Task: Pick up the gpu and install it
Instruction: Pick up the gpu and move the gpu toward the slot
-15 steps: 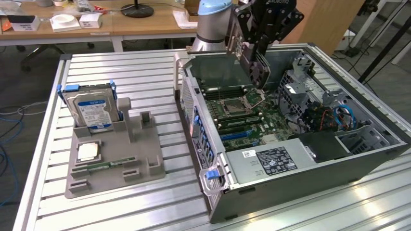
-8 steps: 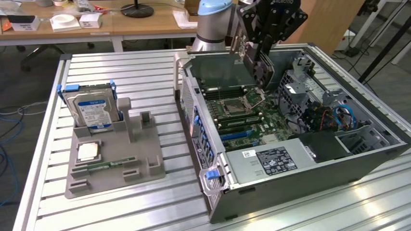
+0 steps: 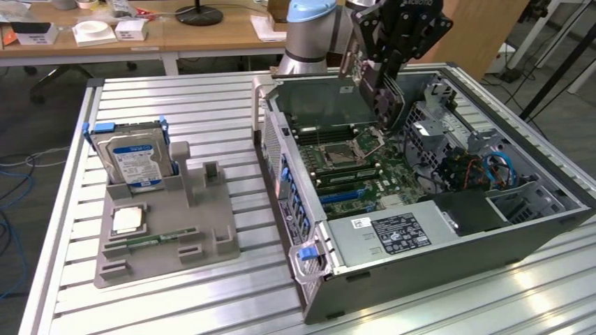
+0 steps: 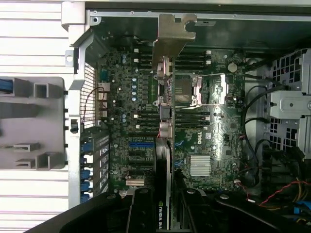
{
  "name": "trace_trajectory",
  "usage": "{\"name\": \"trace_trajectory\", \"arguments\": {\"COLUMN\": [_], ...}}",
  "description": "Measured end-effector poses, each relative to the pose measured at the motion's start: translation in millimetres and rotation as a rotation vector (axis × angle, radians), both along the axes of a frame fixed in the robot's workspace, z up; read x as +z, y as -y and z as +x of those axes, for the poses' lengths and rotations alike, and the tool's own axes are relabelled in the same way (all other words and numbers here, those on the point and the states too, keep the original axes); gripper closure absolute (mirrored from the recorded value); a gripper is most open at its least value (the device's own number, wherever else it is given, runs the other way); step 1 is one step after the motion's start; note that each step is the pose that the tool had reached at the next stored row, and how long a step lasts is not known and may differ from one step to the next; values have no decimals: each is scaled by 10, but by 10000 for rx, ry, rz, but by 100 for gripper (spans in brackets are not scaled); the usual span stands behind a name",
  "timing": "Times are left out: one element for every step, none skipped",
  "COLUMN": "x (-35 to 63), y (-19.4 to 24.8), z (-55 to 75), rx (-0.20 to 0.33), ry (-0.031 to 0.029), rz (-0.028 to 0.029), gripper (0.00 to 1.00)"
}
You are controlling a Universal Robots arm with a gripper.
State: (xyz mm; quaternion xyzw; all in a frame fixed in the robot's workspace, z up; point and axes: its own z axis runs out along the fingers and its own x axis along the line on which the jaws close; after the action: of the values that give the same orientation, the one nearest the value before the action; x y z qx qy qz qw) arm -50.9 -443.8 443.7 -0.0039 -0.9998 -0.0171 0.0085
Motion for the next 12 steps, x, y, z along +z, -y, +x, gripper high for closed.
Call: {"name": "trace_trajectory", "arguments": {"x": [0,0,0,0,0,0,0,0,0,0,0,0], "y": [0,0,0,0,0,0,0,0,0,0,0,0], "z": [14,27,40,53,66,79,91,103,115,127,140,153], "rx": [0,-1,0,0,0,0,0,0,0,-1,0,0], "ry": [0,0,0,0,0,0,0,-1,0,0,0,0], "rz": [-1,-1,0,0,0,0,0,-1,0,-1,0,-1], "gripper": [74,74,74,74,74,74,74,74,74,74,74,74]}}
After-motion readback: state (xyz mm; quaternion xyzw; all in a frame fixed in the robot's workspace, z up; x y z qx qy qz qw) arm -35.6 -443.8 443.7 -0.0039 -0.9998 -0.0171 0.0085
